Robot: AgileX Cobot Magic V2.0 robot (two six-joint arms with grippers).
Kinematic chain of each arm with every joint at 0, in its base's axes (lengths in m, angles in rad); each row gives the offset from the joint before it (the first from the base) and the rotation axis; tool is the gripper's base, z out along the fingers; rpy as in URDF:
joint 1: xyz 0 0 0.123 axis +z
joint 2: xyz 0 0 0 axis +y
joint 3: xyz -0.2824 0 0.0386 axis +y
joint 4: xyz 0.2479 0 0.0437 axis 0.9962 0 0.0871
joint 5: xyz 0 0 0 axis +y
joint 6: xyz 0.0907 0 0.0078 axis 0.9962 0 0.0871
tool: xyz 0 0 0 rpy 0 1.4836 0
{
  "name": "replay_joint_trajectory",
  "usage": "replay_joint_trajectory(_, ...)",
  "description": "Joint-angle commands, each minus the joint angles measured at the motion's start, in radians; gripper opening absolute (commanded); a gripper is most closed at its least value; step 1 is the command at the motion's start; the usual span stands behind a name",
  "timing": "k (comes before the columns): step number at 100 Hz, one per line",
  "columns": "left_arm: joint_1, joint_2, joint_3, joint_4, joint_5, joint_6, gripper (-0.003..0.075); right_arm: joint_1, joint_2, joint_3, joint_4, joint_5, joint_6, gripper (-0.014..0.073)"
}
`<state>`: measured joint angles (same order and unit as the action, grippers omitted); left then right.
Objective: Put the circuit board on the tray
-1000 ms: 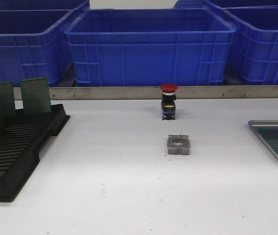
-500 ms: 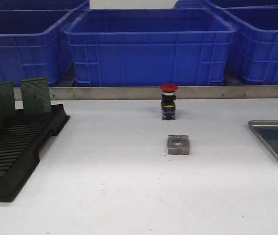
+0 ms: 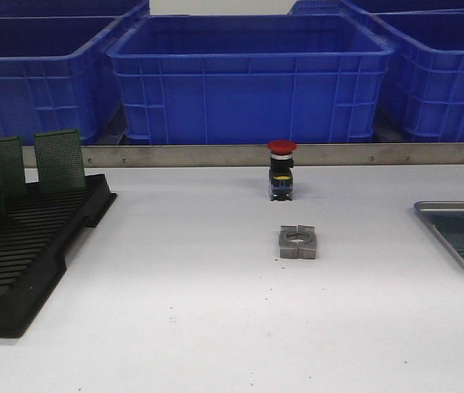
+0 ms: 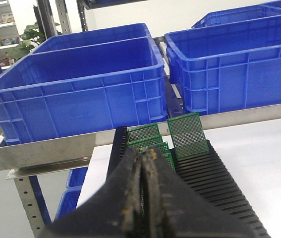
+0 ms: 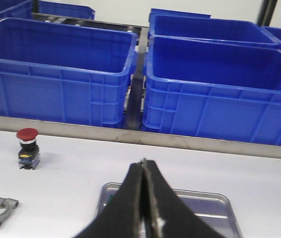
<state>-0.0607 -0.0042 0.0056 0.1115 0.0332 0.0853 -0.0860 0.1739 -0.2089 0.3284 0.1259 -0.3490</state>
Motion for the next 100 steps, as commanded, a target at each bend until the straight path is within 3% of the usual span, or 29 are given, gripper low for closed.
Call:
replay_joint_trajectory(1,0.005,-0.032,0.038,-0.001,-0.084,-0.013,-0.0019,0.003,-0.012,-0.005,-0.252,-0.118,0.248,-0.0068)
replay_joint_trajectory(9,0.005,-0.032,0.038,-0.001,-0.084,-0.013,-0.0019,0.007,-0.032,0.028,-0.383,-0.161,0.412,-0.0068)
replay_joint_trajectory(18,0.005,-0.032,0.038,-0.001,-0.084,-0.013,-0.0019,0.028,-0.059,0.078,-0.459,-0.214,0.491,-0.0068)
replay_joint_trajectory(66,0.005,-0.032,0.038,-0.001,-0.084,-0.013,-0.0019,0.057,-0.202,0.242,-0.385,-0.279,0.477,-0.0068)
replay_joint_trajectory(100,0.005,-0.032,0.038,-0.001,-0.084,-0.013,-0.0019,0.057,-0.202,0.243,-0.384,-0.279,0.451,-0.0068)
